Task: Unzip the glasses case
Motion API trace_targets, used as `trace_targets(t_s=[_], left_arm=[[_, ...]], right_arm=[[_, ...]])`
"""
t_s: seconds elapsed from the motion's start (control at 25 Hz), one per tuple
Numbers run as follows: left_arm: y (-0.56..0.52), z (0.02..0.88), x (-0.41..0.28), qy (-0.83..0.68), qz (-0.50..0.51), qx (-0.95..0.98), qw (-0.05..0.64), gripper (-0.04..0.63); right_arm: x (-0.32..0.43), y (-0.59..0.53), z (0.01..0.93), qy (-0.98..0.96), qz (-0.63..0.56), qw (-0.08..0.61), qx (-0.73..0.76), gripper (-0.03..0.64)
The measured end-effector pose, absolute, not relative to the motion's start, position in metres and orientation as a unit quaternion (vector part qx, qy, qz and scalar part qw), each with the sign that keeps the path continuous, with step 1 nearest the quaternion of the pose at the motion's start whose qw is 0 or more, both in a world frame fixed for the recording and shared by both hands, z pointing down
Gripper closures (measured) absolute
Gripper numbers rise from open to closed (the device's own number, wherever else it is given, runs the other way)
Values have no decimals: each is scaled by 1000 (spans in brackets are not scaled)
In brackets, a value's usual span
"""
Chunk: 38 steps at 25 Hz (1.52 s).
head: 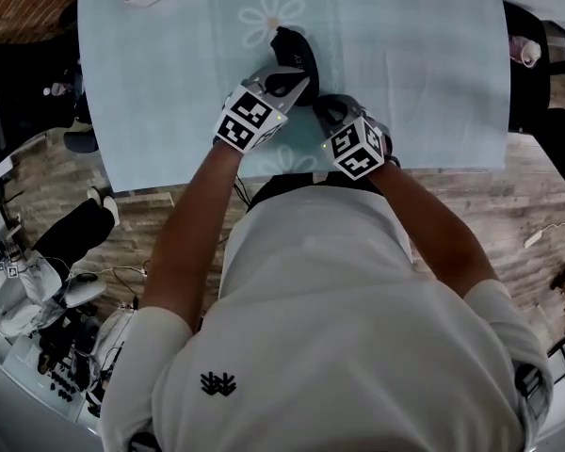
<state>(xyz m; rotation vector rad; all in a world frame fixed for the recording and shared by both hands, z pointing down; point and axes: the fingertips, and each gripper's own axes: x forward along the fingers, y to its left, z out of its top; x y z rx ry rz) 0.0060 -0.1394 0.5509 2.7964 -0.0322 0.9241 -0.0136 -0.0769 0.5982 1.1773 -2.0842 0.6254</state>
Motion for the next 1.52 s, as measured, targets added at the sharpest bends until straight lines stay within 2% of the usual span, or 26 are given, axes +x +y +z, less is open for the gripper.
trace_targets(t_s=[0.32, 1.52], left_arm=[[-141, 551, 3, -17, 307, 946, 104, 540], [-142, 552, 3, -18, 294, 947, 126, 540]], right_arm=[[-12, -72, 594, -789, 225, 334, 465, 615], [-13, -74, 600, -795, 219, 358, 437, 615]])
